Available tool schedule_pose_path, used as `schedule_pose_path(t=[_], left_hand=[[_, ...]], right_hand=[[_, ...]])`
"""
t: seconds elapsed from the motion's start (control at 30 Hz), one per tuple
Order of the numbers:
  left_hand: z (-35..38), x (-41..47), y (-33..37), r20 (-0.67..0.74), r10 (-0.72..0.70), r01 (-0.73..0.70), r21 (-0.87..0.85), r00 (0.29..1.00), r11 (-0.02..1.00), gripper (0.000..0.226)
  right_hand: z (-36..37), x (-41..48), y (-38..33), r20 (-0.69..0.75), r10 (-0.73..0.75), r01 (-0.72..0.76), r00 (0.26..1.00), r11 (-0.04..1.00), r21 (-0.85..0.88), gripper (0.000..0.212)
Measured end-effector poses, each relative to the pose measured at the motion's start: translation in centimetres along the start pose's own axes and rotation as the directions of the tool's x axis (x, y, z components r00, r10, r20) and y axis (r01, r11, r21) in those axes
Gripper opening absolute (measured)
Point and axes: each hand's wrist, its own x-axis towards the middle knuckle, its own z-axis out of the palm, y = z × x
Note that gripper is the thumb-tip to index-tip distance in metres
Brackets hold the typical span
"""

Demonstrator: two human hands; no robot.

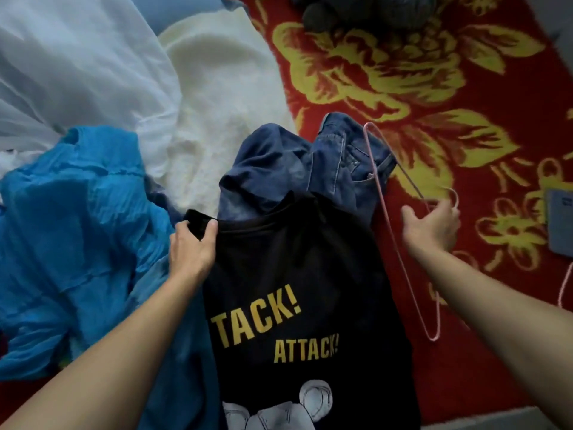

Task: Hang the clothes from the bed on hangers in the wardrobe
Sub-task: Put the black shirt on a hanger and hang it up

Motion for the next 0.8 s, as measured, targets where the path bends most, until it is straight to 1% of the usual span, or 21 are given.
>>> schedule_pose_path(t=[0.03,0.07,0.1,0.13,0.17,0.23,0.27,0.3,0.37,0.4,0.43,0.5,0.53,0.57,0.6,0.63,0.67,0.7,0.73,0.77,0.8], left_hand=[[0.7,0.6,-0.1,-0.014,-0.056,0.056,-0.015,0.998,0.998,0.07],[1.2,1.1,-0.1,-0.036,-0.103,0.102,-0.026,0.994,0.994,0.072],[1.5,1.6,0.0,-0.061,-0.143,0.141,-0.037,0.988,0.989,0.074],[1.7,2.0,0.2,-0.088,-0.181,0.176,-0.053,0.98,0.983,0.074],[1.7,2.5,0.4,-0.114,-0.215,0.208,-0.075,0.97,0.975,0.073],[1.4,3.4,0.6,-0.151,-0.268,0.251,-0.125,0.951,0.96,0.062],[1.1,3.6,0.5,-0.153,-0.287,0.264,-0.156,0.946,0.952,0.053],[0.6,3.9,0.3,-0.147,-0.304,0.274,-0.197,0.941,0.942,0.044],[-0.1,4.0,-0.4,-0.096,-0.333,0.29,-0.309,0.938,0.906,0.029],[-0.6,3.7,-0.8,-0.058,-0.335,0.291,-0.371,0.94,0.882,0.026],[-1.0,3.3,-1.1,-0.008,-0.325,0.29,-0.43,0.946,0.855,0.026],[-1.8,2.4,-1.8,0.107,-0.279,0.293,-0.515,0.954,0.806,0.028],[-2.3,1.9,-2.1,0.157,-0.264,0.306,-0.544,0.952,0.781,0.027],[-2.7,1.5,-2.5,0.189,-0.249,0.313,-0.568,0.95,0.761,0.021],[-3.0,1.2,-3.0,0.2,-0.237,0.31,-0.584,0.951,0.75,0.013],[-3.4,0.9,-3.6,0.194,-0.233,0.303,-0.592,0.953,0.747,0.007],[-3.6,0.7,-4.2,0.164,-0.233,0.285,-0.586,0.959,0.759,0.007],[-3.8,0.5,-4.6,0.112,-0.225,0.248,-0.559,0.968,0.791,0.011],[-4.1,0.3,-4.7,0.039,-0.207,0.198,-0.507,0.977,0.839,0.014],[-4.5,0.0,-4.6,-0.035,-0.177,0.144,-0.444,0.984,0.884,0.017],[-4.9,-0.2,-4.2,-0.103,-0.139,0.09,-0.375,0.985,0.922,0.018]], right_hand=[[0.1,1.0,1.0,-0.029,0.151,-0.15,0.988,0.988,0.042,0.054],[0.4,1.8,1.8,-0.019,0.293,-0.29,0.956,0.953,0.088,0.063],[0.6,2.5,2.4,0.023,0.397,-0.397,0.917,0.91,0.122,0.073],[0.9,3.0,2.8,0.074,0.46,-0.466,0.885,0.871,0.157,0.08],[1.1,3.3,2.8,0.12,0.486,-0.5,0.866,0.842,0.202,0.086],[1.4,4.0,2.6,0.213,0.484,-0.529,0.848,0.791,0.307,0.098],[1.7,4.3,2.4,0.264,0.474,-0.539,0.84,0.778,0.322,0.103],[2.0,4.7,2.2,0.307,0.445,-0.532,0.841,0.786,0.315,0.105],[2.7,5.6,2.0,0.357,0.394,-0.5,0.847,0.819,0.282,0.095],[2.7,5.5,1.5,0.361,0.399,-0.507,0.843,0.815,0.28,0.089],[2.7,5.3,1.1,0.374,0.41,-0.526,0.832,0.798,0.294,0.083],[2.7,4.6,0.5,0.472,0.388,-0.563,0.791,0.765,0.313,0.06],[2.8,4.3,-0.1,0.534,0.35,-0.574,0.77,0.745,0.339,0.051],[2.8,3.9,-0.9,0.571,0.299,-0.569,0.764,0.73,0.379,0.05],[2.9,3.6,-1.9,0.585,0.245,-0.55,0.773,0.718,0.427,0.052],[2.6,2.7,-3.5,0.582,0.174,-0.502,0.795,0.728,0.467,0.052],[2.3,1.8,-5.2,0.567,0.097,-0.429,0.818,0.759,0.49,0.051],[1.7,0.7,-6.9,0.522,0.014,-0.324,0.853,0.798,0.508,0.048],[1.1,-0.5,-8.5,0.46,-0.087,-0.191,0.883,0.83,0.524,0.045],[0.5,-1.7,-10.0,0.389,-0.223,-0.025,0.894,0.841,0.541,0.043],[-0.1,-2.9,-11.3,0.323,-0.384,0.168,0.865,0.828,0.534,0.045]])
